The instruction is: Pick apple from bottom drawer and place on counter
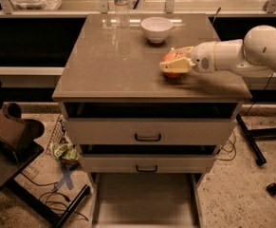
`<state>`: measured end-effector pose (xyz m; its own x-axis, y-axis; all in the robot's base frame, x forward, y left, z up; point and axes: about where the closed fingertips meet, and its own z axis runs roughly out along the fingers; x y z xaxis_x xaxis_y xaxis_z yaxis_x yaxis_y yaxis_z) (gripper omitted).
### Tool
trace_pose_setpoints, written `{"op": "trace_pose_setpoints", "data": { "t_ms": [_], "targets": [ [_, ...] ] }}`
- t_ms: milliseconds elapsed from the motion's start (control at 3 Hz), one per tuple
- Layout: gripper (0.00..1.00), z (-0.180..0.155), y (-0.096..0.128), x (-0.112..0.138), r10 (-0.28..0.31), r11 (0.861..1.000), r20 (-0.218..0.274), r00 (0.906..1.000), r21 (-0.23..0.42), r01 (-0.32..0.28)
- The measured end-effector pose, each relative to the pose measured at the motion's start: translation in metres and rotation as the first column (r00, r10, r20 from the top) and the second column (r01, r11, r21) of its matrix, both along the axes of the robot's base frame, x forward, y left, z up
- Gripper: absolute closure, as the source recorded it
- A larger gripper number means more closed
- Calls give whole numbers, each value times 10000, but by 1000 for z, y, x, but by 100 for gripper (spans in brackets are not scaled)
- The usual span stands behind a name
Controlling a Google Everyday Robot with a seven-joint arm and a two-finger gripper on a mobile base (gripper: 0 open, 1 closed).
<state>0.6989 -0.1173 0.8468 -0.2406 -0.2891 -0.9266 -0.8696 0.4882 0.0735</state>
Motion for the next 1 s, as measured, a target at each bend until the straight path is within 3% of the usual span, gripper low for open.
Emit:
{"op": "trace_pose_setpoints", "data": {
  "t_ms": [333, 667, 1000],
  "targets": [
    [59, 3, 0, 0, 0, 10000, -1, 10000, 0, 0],
    [27, 3, 1, 0, 18, 10000, -7, 10000, 4, -18],
    [5, 2, 4, 0, 61, 10000, -20, 10000, 13, -61]
  ]
}}
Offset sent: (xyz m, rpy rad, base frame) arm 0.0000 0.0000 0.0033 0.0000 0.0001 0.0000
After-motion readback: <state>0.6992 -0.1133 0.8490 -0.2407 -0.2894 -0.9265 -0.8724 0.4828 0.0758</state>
